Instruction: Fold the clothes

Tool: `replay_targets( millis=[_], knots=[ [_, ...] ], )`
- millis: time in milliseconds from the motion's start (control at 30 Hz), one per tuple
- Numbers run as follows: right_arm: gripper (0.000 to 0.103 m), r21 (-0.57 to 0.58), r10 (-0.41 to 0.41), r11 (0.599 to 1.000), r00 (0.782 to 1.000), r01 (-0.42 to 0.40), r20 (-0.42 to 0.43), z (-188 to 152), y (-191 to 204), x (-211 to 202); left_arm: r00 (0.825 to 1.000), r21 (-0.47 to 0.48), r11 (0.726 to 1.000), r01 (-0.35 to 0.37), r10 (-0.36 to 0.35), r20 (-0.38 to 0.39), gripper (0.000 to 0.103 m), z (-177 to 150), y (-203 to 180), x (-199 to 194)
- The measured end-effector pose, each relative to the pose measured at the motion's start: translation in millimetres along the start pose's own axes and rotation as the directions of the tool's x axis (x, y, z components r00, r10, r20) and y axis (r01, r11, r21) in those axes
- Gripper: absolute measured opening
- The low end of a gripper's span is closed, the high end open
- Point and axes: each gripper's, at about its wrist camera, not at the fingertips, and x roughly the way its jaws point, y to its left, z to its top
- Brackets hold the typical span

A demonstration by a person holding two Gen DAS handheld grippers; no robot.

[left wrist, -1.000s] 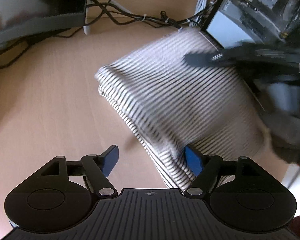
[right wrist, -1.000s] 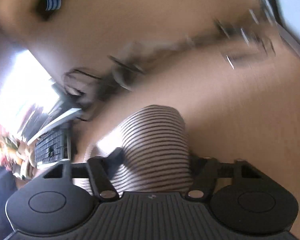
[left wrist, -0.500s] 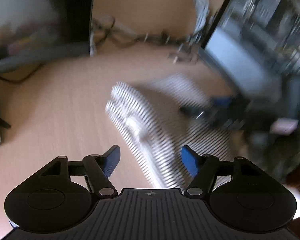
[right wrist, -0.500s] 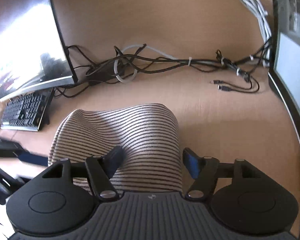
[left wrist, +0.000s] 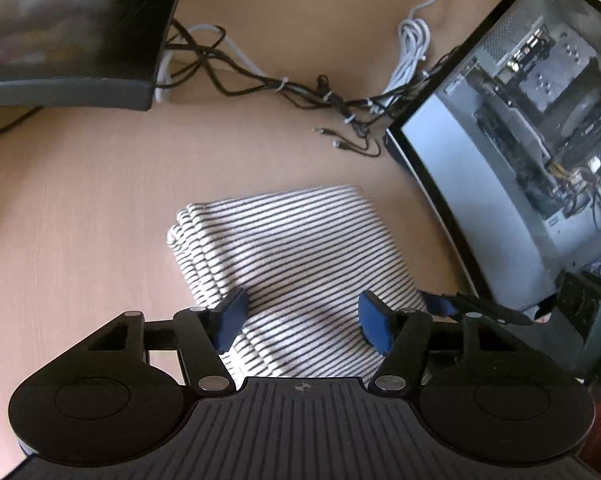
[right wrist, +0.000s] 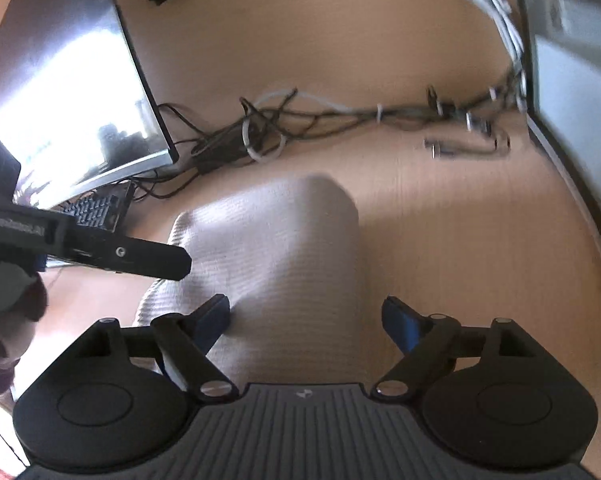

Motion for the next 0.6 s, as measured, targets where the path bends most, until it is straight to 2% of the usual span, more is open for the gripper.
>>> replay_targets(
  millis=[100, 167, 233, 300, 367, 400, 467, 533, 600],
  knots=[
    [0.076, 0.065, 0.000, 0.998, 1.000, 0.000, -0.004, -5.1, 7.7, 1.3, 1.000, 0.012, 1.000, 0.011, -0.011, -0.007, 0.067, -1.0, 7.9, -1.2],
    [0.067, 0.033, -0.017, 0.999, 0.998, 0.015, 0.054, -3.1, 28.0, -15.2, 1.000, 0.005, 1.000, 0.029, -0.029, -0.013, 0.068, 0.1, 17.9, -1.9],
    [0.063, -0.008, -0.025, 1.000, 0.995, 0.026, 0.093, -2.3, 46.7, -30.7, 0.997, -0.012, 0.997, 0.081, -0.081, -0.009, 0.068, 0.5, 31.2, -3.3],
    [0.063, -0.064, -0.109, 0.991, 0.992, 0.114, 0.064, -6.2, 61.4, -30.4, 0.990, -0.015, 0.990, 0.138, -0.138, 0.004, 0.066, 0.6, 39.6, 0.7],
    [0.063, -0.115, -0.225, 0.967, 0.974, 0.226, 0.026, -18.7, 61.1, -14.0, 0.984, -0.019, 0.984, 0.180, -0.179, 0.022, 0.063, 0.4, 43.7, 6.2],
    [0.064, -0.099, -0.254, 0.962, 0.967, 0.254, 0.009, -24.3, 54.7, -6.8, 0.984, -0.027, 0.984, 0.176, -0.175, 0.029, 0.063, 0.8, 43.1, 7.9],
    [0.065, -0.017, -0.217, 0.976, 0.976, 0.217, -0.009, -22.6, 45.2, -7.7, 0.986, -0.031, 0.986, 0.162, -0.161, 0.037, 0.063, 1.7, 39.1, 9.1],
    [0.065, -0.012, -0.209, 0.978, 0.977, 0.209, -0.029, -17.3, 43.9, -8.9, 0.989, -0.003, 0.990, 0.140, -0.140, 0.042, 0.063, 0.1, 35.2, 7.7],
    [0.069, -0.061, -0.198, 0.979, 0.980, 0.195, -0.037, -16.4, 44.8, -6.4, 0.993, 0.006, 0.995, 0.104, -0.104, 0.058, 0.061, -2.9, 31.2, 4.1]
  ],
)
